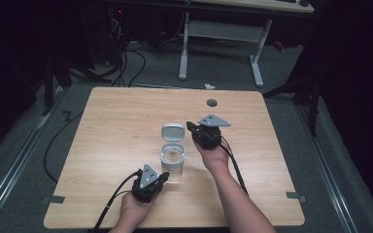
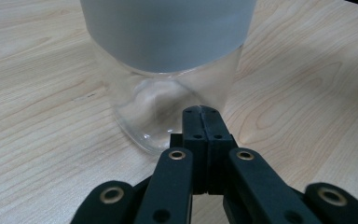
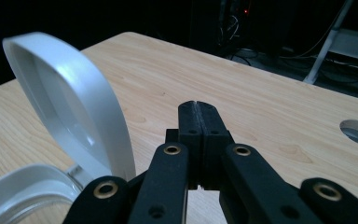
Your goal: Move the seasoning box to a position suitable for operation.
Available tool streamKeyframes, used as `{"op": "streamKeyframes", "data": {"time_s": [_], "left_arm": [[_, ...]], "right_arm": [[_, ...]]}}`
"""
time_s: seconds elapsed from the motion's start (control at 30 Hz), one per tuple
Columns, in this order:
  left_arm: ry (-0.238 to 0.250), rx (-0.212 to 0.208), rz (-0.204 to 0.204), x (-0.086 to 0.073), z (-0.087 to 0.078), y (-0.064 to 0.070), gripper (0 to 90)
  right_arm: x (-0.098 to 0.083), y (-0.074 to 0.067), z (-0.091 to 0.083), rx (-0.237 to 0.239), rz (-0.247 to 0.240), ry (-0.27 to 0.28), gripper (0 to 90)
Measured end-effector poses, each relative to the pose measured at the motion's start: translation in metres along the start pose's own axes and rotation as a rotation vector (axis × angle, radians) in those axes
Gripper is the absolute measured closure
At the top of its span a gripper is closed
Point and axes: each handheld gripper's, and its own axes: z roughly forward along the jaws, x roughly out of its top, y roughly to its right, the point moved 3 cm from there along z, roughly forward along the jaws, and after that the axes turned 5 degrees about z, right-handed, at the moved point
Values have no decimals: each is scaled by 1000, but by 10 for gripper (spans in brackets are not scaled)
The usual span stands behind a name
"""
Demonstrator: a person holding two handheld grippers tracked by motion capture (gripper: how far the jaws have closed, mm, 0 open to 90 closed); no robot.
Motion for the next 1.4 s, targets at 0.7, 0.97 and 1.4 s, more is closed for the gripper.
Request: {"op": "streamKeyframes", "data": {"time_s": [0.7,0.97,1.4], "left_arm": [[-2,-8,-1,0,1,1,900],[4,-8,-14,2,-2,1,900],[24,59,24,29,-43,-38,773]], "right_arm": [[10,-17,-8,37,-51,20,896],[-6,-25,-23,51,-75,8,890],[-43,11,-65,-21,-12,5,793]]}}
